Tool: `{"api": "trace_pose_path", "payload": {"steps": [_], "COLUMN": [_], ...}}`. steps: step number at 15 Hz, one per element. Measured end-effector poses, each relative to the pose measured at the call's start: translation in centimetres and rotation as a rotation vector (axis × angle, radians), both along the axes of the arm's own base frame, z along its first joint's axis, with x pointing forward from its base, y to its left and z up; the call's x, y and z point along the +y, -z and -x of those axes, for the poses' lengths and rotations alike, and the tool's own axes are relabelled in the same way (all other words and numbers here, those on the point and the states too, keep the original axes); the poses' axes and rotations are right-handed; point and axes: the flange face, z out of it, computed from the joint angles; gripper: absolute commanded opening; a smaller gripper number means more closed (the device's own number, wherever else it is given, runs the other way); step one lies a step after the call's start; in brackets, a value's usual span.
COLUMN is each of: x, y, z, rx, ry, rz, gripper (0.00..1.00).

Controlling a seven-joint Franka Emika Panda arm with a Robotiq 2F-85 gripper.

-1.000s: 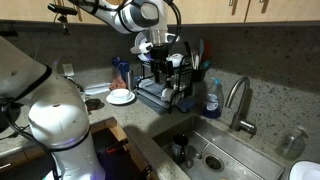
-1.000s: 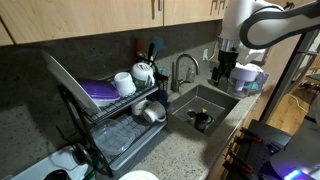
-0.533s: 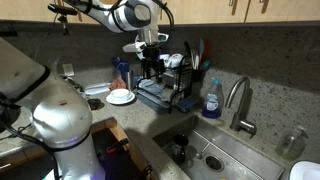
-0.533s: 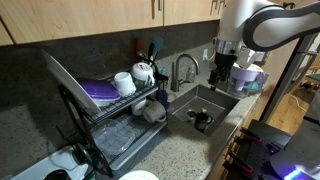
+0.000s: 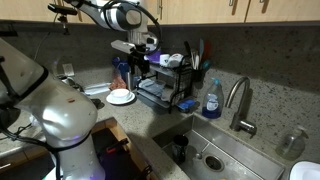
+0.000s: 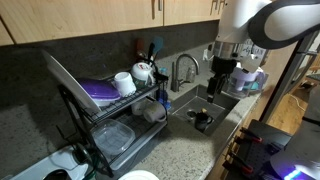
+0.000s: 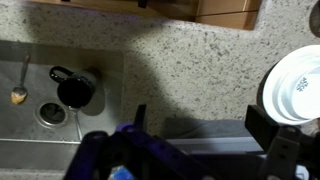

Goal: Move the plastic bag to the right then remove the plastic container from the plastic bag.

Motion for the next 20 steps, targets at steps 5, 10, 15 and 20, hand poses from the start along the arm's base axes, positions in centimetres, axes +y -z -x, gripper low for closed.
{"api": "trace_pose_path", "payload": {"steps": [5,10,15,20], "x": [2.1,2.1,2.5,4.6], "y": [0.6,0.7,1.0,1.9], "z": [1.1,1.2,1.3,2.4], "rx": [0.034,0.036,0.043,0.100], "ry": [-0.054,-0.055,-0.060,-0.063], "rz": [-0.088,-0.088,-0.088,-0.184], "gripper": [1.00,1.00,1.00,1.00]}}
